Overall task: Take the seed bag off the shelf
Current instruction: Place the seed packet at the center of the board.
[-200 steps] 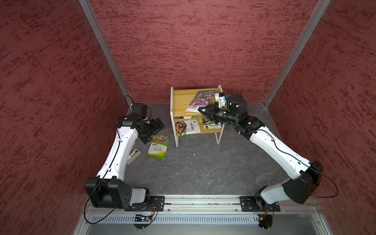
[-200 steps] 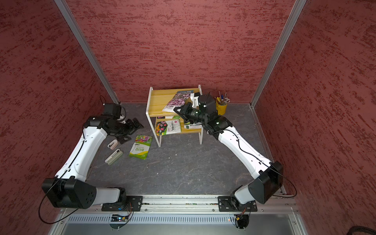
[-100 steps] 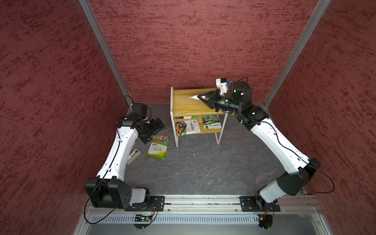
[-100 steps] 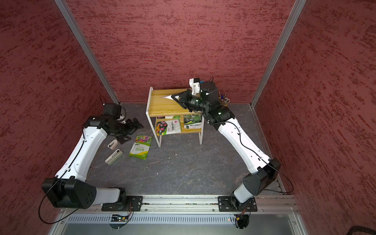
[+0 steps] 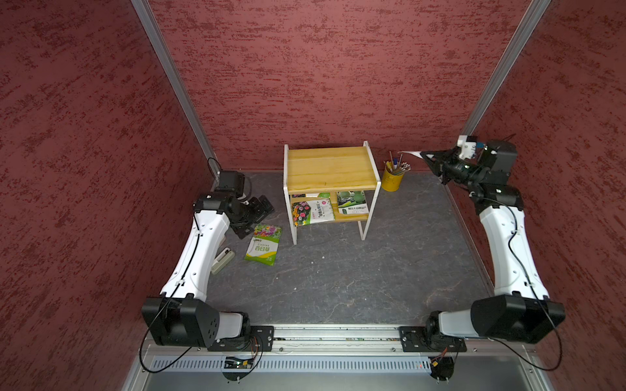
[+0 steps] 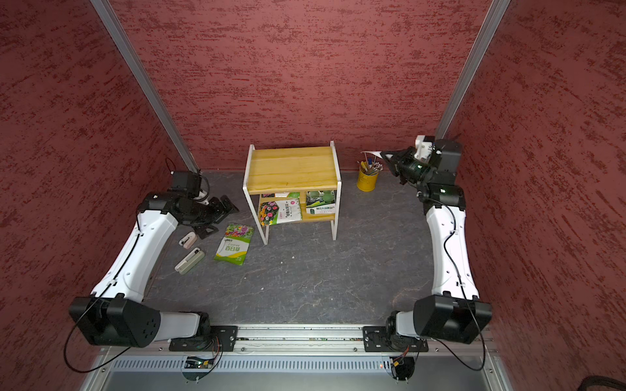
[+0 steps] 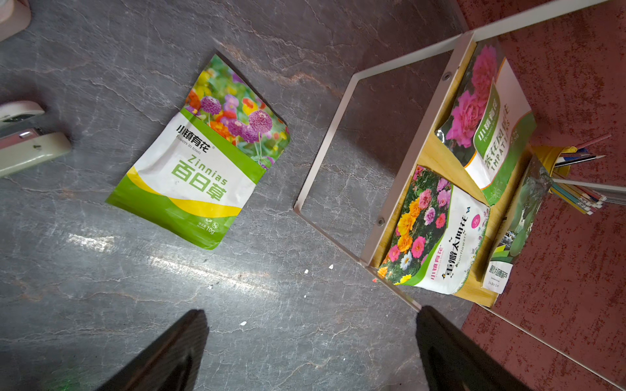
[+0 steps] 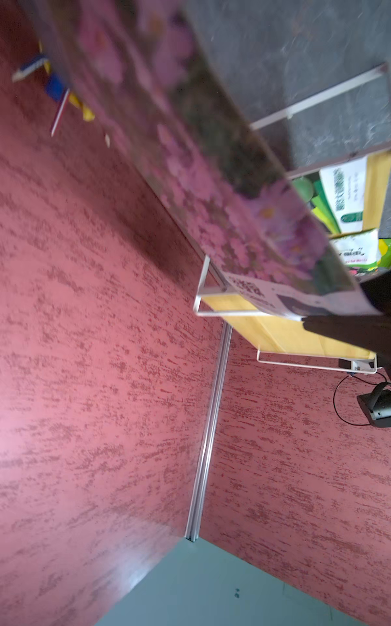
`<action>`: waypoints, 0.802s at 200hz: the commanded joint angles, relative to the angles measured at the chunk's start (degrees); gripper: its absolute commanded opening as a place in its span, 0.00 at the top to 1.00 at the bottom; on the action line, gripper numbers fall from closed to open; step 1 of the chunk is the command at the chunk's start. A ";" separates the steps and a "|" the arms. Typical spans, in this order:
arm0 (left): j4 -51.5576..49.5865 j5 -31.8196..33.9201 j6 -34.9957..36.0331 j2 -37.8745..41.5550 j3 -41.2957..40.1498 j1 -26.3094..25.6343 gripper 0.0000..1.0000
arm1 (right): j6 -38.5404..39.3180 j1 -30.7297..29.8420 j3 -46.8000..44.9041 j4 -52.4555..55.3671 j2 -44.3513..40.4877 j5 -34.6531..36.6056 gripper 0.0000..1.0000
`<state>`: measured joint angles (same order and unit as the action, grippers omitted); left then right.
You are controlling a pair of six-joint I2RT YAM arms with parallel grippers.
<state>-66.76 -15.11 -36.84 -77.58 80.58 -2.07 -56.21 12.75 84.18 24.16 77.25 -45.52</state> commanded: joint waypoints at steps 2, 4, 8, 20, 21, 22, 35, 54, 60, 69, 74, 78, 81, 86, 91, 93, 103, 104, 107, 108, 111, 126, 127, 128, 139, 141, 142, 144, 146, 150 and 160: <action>-0.46 0.35 -0.33 1.31 -0.12 -0.48 0.00 | 5.10 0.61 -8.85 -0.04 -2.46 -5.44 1.00; -0.43 0.35 -0.42 1.30 -0.08 -0.48 0.00 | 5.55 0.63 -9.98 0.06 -2.68 -5.23 1.00; -0.46 0.38 -0.50 1.29 -0.07 -0.61 0.00 | 6.63 0.67 -12.18 0.18 -2.91 -4.73 1.00; -0.49 0.48 -0.69 1.38 0.02 -0.70 0.00 | 8.60 0.68 -18.99 -0.71 -3.63 -3.35 1.00; -0.48 0.50 -0.78 1.38 0.02 -0.77 0.00 | 8.76 0.73 -19.55 -0.79 -3.70 -3.22 1.00; -0.56 0.51 -0.78 1.38 -0.02 -0.76 0.00 | 8.84 0.76 -20.09 -0.96 -3.74 -3.11 1.00; -0.88 0.75 -0.91 1.51 0.11 -0.92 0.00 | 10.40 0.80 -26.88 -2.81 -3.70 -1.68 1.00; -1.25 1.05 -0.96 1.81 -0.01 -1.08 0.00 | 11.78 0.78 -34.24 -5.19 -2.96 -0.10 1.00; -1.31 1.07 -1.04 1.97 -0.15 -1.14 0.00 | 12.13 0.78 -36.07 -5.79 -2.67 0.45 1.00; -1.35 1.14 -1.21 2.23 -0.48 -1.18 0.00 | 12.87 0.77 -38.44 -6.51 -2.05 1.17 1.00; -1.34 1.22 -1.23 2.41 -0.67 -1.21 0.00 | 13.35 0.76 -39.52 -6.73 -1.50 1.51 1.00; -1.25 1.14 -1.25 2.52 -0.89 -1.22 0.00 | 13.76 0.74 -40.21 -6.85 -1.02 1.75 1.00; -1.19 1.14 -1.22 2.64 -0.94 -1.23 0.00 | 14.15 0.78 -40.76 -6.85 -0.69 1.97 1.00; -1.18 1.14 -1.13 2.75 -1.17 -1.28 0.00 | 14.75 0.74 -41.48 -7.12 -0.07 2.17 1.00; -1.15 1.06 -1.03 2.85 -1.32 -1.34 0.00 | 15.25 0.76 -42.28 -7.43 0.59 2.39 1.00; -1.13 1.05 -0.97 2.87 -1.37 -1.36 0.00 | 15.49 0.80 -42.44 -7.54 0.85 2.55 1.00; -1.05 1.05 -0.72 2.96 -1.42 -1.45 0.00 | 16.76 0.82 -43.03 -7.11 2.40 3.45 1.00; -1.07 1.01 -0.71 2.96 -1.45 -1.45 0.00 | 16.93 0.84 -43.04 -7.02 2.52 3.52 1.00; -1.07 1.04 -0.69 2.99 -1.43 -1.45 0.00 | 17.33 0.87 -42.98 -6.69 3.00 3.75 1.00; -1.12 1.00 -0.65 3.02 -1.45 -1.45 0.00 | 17.47 0.87 -42.97 -6.55 3.17 3.85 1.00; -1.15 0.99 -0.66 3.04 -1.47 -1.45 0.00 | 17.82 0.84 -42.80 -6.20 3.63 4.19 1.00; -1.07 0.95 -0.67 3.22 -1.46 -1.54 0.00 | 19.70 0.85 -41.92 -4.16 5.50 5.76 1.00; -1.08 0.96 -0.64 3.22 -1.47 -1.58 0.00 | 19.94 0.84 -41.76 -3.85 5.71 6.02 1.00; -1.09 0.96 -0.62 3.22 -1.47 -1.56 0.00 | 20.06 0.86 -41.66 -3.68 5.80 6.08 1.00; -0.91 0.85 -0.79 3.31 -1.63 -1.54 0.00 | 21.00 0.95 -40.85 -2.14 7.33 7.87 1.00; -0.89 0.87 -0.82 3.38 -1.65 -1.54 0.00 | 21.17 0.96 -40.72 -2.00 7.66 8.13 1.00; -0.86 0.87 -0.80 3.39 -1.65 -1.58 0.00 | 21.28 1.11 -40.69 -1.79 7.91 8.31 1.00; -0.88 0.83 -0.78 3.40 -1.72 -1.55 0.00 | 21.41 1.13 -40.48 -1.61 8.18 8.51 1.00; -0.84 0.80 -0.82 3.40 -1.73 -1.54 0.00 | 21.58 1.20 -40.30 -1.41 8.40 8.75 1.00; -0.80 0.79 -0.86 3.40 -1.78 -1.54 0.00 | 21.85 1.27 -39.88 -0.97 9.03 9.14 1.00; -0.67 0.45 -0.45 3.40 -1.94 -1.64 0.00 | 22.54 1.54 -38.63 0.29 10.48 10.23 1.00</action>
<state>-67.70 -14.52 -37.71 -75.31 79.42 -3.22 -37.69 13.67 42.19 21.69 84.97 -40.03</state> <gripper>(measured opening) 0.996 0.040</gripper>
